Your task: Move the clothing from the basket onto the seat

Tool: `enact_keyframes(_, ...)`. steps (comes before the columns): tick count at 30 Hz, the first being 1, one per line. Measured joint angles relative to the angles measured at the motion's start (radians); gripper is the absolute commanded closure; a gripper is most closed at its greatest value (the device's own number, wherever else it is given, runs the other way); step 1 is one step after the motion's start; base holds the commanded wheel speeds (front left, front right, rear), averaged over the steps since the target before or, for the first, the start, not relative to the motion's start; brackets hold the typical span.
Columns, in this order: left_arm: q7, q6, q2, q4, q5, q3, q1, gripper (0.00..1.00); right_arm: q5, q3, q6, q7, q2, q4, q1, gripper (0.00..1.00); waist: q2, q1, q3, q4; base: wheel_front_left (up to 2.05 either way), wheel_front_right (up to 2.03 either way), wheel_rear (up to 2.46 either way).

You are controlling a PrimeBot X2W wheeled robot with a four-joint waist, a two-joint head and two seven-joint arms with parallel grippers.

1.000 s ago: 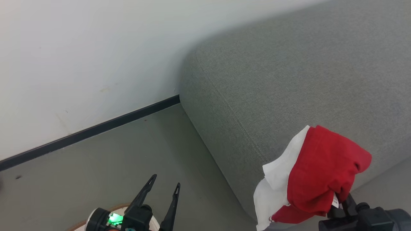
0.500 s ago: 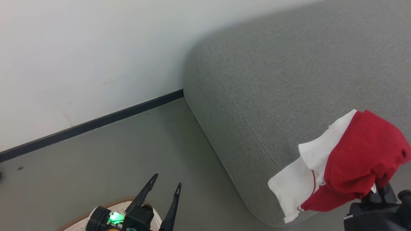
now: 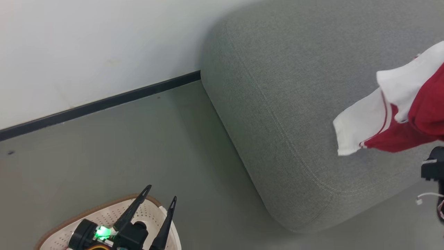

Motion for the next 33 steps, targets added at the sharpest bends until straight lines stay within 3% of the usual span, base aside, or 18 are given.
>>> enact_keyframes(12,0.0,-0.017,0.056,-0.034,0.016,0.018,0.0,0.0,0.106,-0.077,0.049,0.0,-0.052,0.255,-0.267,1.0,0.0,0.0001,0.099,0.034,0.0,0.0,0.0)
enact_keyframes(24,0.0,-0.016,0.103,-0.066,0.016,0.054,0.009,0.0,0.113,-0.108,0.055,0.0,-0.126,0.499,-0.494,1.0,-0.0001,0.0001,0.158,0.078,0.0,0.0,0.0)
enact_keyframes(33,0.0,-0.016,0.137,-0.098,0.025,0.068,0.021,0.0,0.125,-0.149,0.057,0.0,-0.17,0.657,-0.553,1.0,0.0,0.0001,0.208,0.102,0.0,0.0,0.0)
